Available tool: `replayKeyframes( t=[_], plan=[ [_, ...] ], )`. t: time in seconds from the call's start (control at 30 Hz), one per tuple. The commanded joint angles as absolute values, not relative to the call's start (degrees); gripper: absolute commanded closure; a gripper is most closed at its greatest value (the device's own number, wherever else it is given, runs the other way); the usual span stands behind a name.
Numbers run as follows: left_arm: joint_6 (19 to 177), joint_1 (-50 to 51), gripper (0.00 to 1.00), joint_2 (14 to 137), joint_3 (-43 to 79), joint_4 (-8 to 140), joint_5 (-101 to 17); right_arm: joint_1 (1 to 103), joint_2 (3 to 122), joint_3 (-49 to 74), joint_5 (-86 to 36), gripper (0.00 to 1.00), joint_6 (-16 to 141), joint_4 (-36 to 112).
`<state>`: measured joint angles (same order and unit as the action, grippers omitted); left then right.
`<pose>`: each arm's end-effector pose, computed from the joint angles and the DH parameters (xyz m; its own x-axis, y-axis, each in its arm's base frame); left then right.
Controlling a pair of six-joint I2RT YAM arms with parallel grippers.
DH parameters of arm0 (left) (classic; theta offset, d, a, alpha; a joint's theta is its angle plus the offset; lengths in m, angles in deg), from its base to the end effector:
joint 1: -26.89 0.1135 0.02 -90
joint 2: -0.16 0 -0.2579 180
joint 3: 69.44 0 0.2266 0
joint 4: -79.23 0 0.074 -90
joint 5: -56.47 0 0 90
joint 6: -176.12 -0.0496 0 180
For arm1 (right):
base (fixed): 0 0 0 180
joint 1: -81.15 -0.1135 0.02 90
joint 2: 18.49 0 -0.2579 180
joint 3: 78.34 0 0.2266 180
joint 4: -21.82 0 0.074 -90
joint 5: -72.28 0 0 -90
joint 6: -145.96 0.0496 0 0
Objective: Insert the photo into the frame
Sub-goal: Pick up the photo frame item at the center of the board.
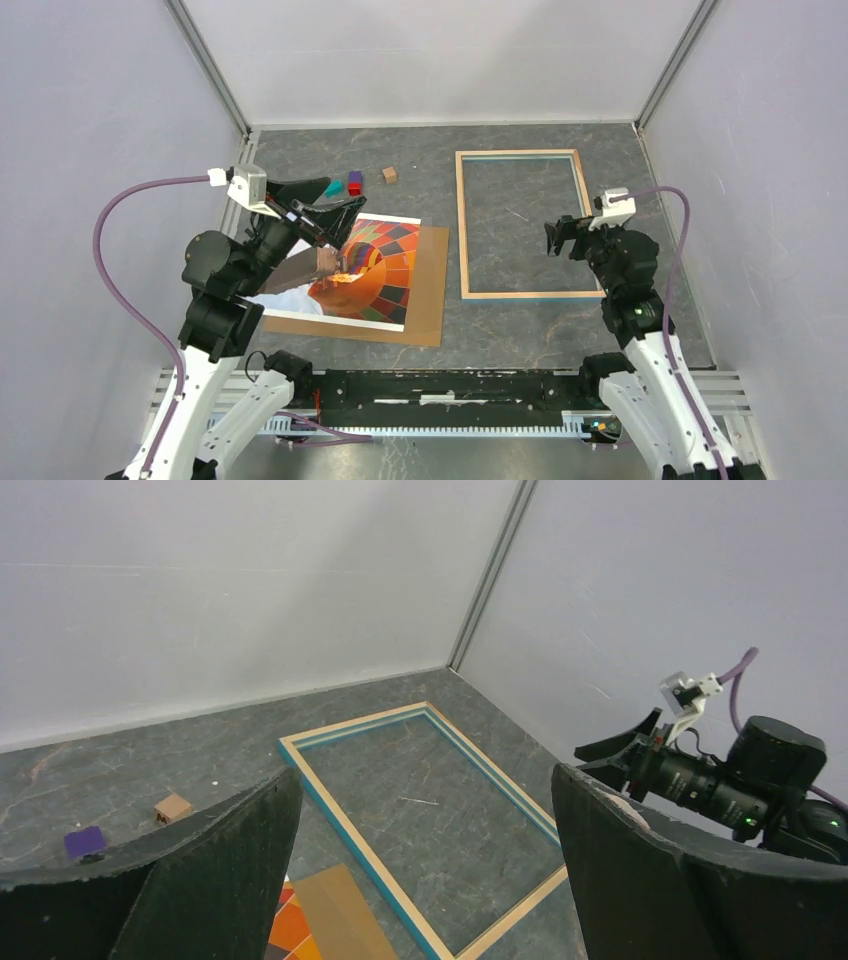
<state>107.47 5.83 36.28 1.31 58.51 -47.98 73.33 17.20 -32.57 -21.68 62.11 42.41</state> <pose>0.1043 -0.0534 0.4236 0.0000 -0.3778 -0.9259 0.6163 0.7292 -0.2975 0.1531 0.0245 0.2811 -0.2014 0.0802 -0.9762 -0.1825 0.9761 0.1179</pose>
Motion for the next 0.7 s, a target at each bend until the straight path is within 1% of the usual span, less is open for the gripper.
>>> replayKeyframes(
  t=[0.0,0.13,0.27,0.5,0.67],
  plan=[
    [104.8,5.3,0.00,36.5,0.8,61.2,-47.1,69.5,23.4,-34.1,-23.6,0.02,66.6,30.9],
    [105.3,5.3,0.00,36.5,0.4,60.9,-44.8,64.1,33.9,-32.4,-26.8,0.02,68.8,25.7],
    [105.4,5.3,0.00,36.5,0.3,60.8,-44.2,58.7,45.8,-28.0,-28.5,0.02,71.6,21.5],
    [105.7,5.0,0.00,36.3,0.2,60.6,-43.7,52.0,66.6,-16.0,-31.8,0.02,77.8,14.6],
    [105.7,4.2,0.00,36.1,0.7,59.9,-43.7,49.2,82.2,-4.6,-35.2,0.02,84.4,10.6]
  ],
)
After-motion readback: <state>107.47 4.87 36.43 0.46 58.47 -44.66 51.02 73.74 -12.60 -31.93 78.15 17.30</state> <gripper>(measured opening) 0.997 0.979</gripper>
